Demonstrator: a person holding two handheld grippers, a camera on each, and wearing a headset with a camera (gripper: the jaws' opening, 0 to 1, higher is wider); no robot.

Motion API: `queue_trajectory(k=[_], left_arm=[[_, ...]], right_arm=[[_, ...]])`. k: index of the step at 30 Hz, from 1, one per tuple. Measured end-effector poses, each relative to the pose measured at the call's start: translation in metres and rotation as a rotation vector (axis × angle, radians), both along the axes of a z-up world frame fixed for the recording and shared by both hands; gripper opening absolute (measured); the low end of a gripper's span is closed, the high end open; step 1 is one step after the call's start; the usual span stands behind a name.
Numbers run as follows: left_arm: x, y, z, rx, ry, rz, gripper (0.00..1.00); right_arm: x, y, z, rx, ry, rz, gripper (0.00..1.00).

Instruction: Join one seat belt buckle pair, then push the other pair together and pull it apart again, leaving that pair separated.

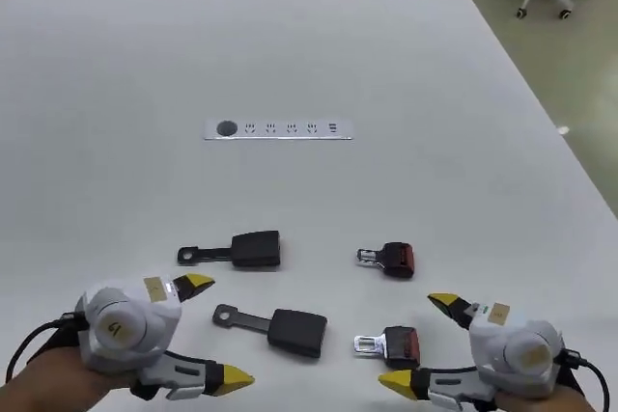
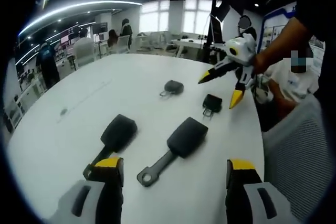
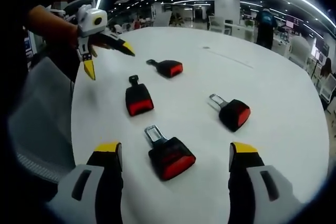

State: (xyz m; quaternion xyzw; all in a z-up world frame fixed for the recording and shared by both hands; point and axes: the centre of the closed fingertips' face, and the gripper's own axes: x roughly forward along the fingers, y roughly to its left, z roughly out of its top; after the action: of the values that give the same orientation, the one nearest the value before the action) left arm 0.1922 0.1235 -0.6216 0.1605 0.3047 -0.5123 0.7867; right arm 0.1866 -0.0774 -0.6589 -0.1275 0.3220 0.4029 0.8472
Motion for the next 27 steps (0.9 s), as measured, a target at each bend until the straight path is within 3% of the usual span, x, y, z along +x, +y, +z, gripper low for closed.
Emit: queue_trajectory(k=[7, 13, 16, 18, 26, 27], left_arm=[[0.000, -0.020, -0.004, 0.016, 0.005, -0.077, 0.79], [0.001, -0.034, -0.014, 0.064, 0.009, -0.190, 0.74], [0.006, -0.041, -0.018, 0.070, -0.001, -0.231, 0.67], [0.009, -0.045, -0.020, 0.077, 0.001, -0.257, 0.66], [0.010, -0.056, -0.046, 0.140, 0.010, -0.391, 0.59], [0.009, -0.057, -0.049, 0.160, 0.008, -0.416, 0.58]], right_arm=[[-0.002, 0.001, -0.004, 0.000, 0.027, 0.067, 0.82], [-0.004, 0.000, -0.010, -0.007, 0.055, 0.119, 0.79], [-0.007, 0.003, -0.012, 0.001, 0.073, 0.151, 0.77], [-0.008, 0.004, -0.016, -0.021, 0.079, 0.187, 0.77], [-0.015, 0.007, -0.027, -0.030, 0.128, 0.269, 0.69], [-0.013, 0.007, -0.025, -0.035, 0.101, 0.286, 0.68]])
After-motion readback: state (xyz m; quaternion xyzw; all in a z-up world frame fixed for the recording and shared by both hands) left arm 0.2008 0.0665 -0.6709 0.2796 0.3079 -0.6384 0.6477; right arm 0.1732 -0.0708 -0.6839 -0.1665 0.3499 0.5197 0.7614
